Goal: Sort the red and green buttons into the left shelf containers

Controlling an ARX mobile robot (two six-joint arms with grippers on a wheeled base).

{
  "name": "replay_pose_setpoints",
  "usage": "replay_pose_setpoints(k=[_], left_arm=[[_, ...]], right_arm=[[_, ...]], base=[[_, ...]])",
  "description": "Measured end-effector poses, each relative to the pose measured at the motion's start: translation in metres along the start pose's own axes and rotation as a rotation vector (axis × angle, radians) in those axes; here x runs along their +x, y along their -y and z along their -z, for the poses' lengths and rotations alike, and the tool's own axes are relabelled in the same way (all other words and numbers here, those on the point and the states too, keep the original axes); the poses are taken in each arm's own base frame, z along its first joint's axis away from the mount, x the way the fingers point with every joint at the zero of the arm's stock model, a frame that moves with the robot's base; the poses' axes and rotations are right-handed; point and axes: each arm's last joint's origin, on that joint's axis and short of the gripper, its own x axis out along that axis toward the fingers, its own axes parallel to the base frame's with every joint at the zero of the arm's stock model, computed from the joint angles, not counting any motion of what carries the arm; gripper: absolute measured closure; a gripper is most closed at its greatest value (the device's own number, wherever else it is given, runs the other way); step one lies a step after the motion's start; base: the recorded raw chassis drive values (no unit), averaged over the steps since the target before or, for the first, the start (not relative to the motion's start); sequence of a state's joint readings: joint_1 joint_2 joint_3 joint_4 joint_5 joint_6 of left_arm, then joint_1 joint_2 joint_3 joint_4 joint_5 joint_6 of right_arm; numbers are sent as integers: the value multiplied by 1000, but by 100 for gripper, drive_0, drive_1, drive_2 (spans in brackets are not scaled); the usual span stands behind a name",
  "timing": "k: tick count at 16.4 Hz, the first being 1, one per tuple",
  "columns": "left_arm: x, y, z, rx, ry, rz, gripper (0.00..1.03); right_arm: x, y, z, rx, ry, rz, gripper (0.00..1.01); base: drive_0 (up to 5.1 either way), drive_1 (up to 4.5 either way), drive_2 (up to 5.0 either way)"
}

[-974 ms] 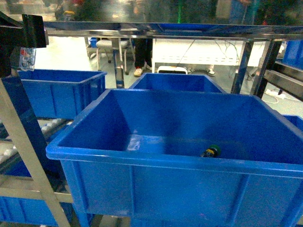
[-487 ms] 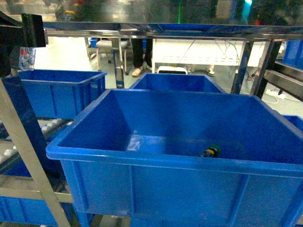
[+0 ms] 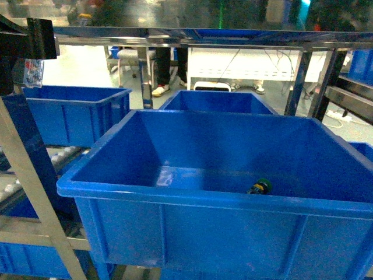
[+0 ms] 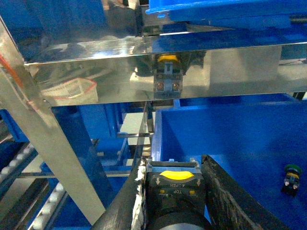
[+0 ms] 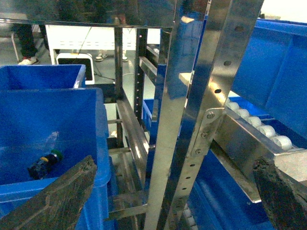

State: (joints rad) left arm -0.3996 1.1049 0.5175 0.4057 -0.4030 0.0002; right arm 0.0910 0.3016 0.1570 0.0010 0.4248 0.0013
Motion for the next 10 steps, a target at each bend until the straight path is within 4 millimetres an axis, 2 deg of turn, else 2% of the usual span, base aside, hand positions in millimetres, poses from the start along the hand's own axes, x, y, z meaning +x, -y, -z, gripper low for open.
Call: replay_pose_setpoints(k=[2,3,4,5,7,10], left_arm=[[6,3,3,-25,-7,21,75],[14,6,11,-16,-39,9,75],[29,15,26,15,-147,22,75],[39,26,30,38,-211,11,75],[41,34,45,56,-339,12,75],[50,43,52,61,-378,43,75]], right_arm=[[0,0,0,2,0,0,3],[0,0,0,2,0,0,3],[0,0,0,2,-1,0,3],[0,0,0,2,0,0,3],[0,0,0,2,0,0,3],[0,0,0,2,0,0,3]], base=[[0,0,0],[0,0,0],[0,0,0],[0,0,0],[0,0,0],[0,0,0]])
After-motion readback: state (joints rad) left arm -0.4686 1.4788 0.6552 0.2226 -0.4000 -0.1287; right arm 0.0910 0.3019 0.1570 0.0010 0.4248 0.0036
